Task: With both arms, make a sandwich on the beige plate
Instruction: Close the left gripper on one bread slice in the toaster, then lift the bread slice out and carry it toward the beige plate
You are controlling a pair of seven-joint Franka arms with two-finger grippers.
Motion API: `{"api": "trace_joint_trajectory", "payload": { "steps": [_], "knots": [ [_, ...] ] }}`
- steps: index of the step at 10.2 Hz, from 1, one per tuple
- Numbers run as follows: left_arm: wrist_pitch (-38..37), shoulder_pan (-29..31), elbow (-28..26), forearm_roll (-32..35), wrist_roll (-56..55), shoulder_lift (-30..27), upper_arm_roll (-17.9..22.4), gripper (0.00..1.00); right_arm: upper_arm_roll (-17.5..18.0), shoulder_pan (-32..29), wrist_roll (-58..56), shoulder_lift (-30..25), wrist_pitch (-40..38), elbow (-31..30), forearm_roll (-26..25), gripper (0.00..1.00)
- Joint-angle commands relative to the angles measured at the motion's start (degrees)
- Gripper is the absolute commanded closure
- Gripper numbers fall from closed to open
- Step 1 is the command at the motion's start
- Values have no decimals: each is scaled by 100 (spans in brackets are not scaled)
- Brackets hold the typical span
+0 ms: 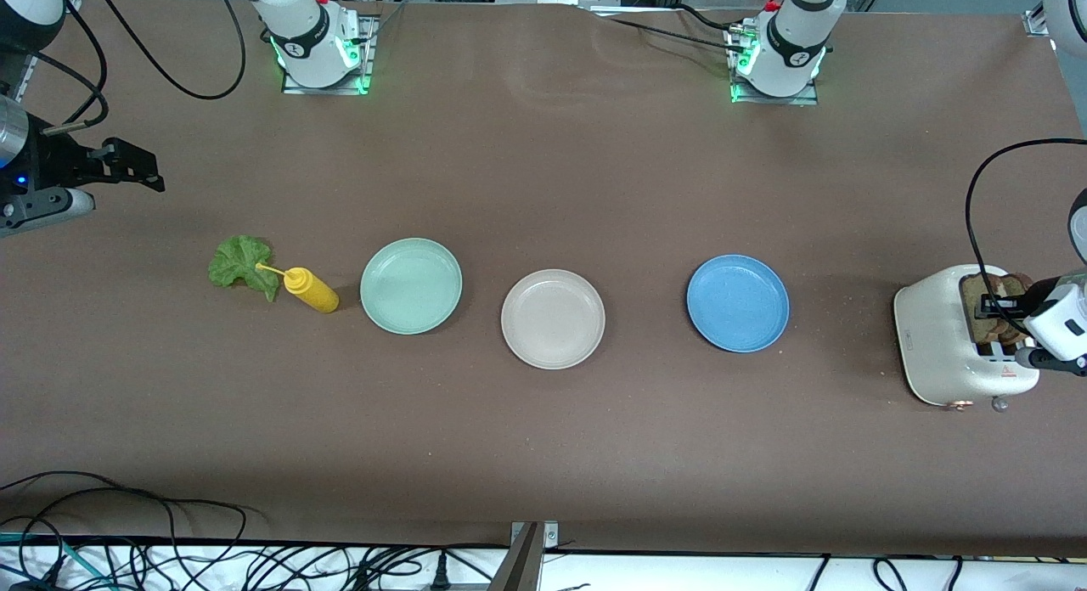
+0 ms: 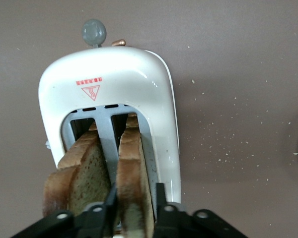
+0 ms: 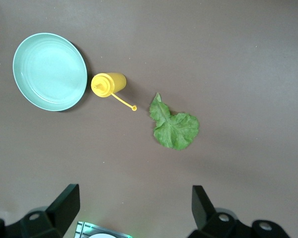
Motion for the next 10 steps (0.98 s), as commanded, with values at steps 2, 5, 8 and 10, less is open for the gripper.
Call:
{"api": "trace_joint_trajectory", "payload": {
  "steps": [2, 5, 8, 10],
  "knots": [
    [-421, 2, 332, 188, 60, 52, -22, 100, 2, -8, 2, 36, -109, 123, 81, 0],
    [-1026, -67, 1025, 144, 568, 52, -48, 100, 2, -8, 2, 36, -109, 123, 81, 0],
    [-1486, -147, 1686, -57, 1385, -26, -214, 100, 2, -8, 2, 36, -109, 123, 81, 0],
    [-1617, -260, 1722, -601, 1352, -80, -355, 100, 2, -8, 2, 36, -117, 123, 81, 0]
  ]
}}
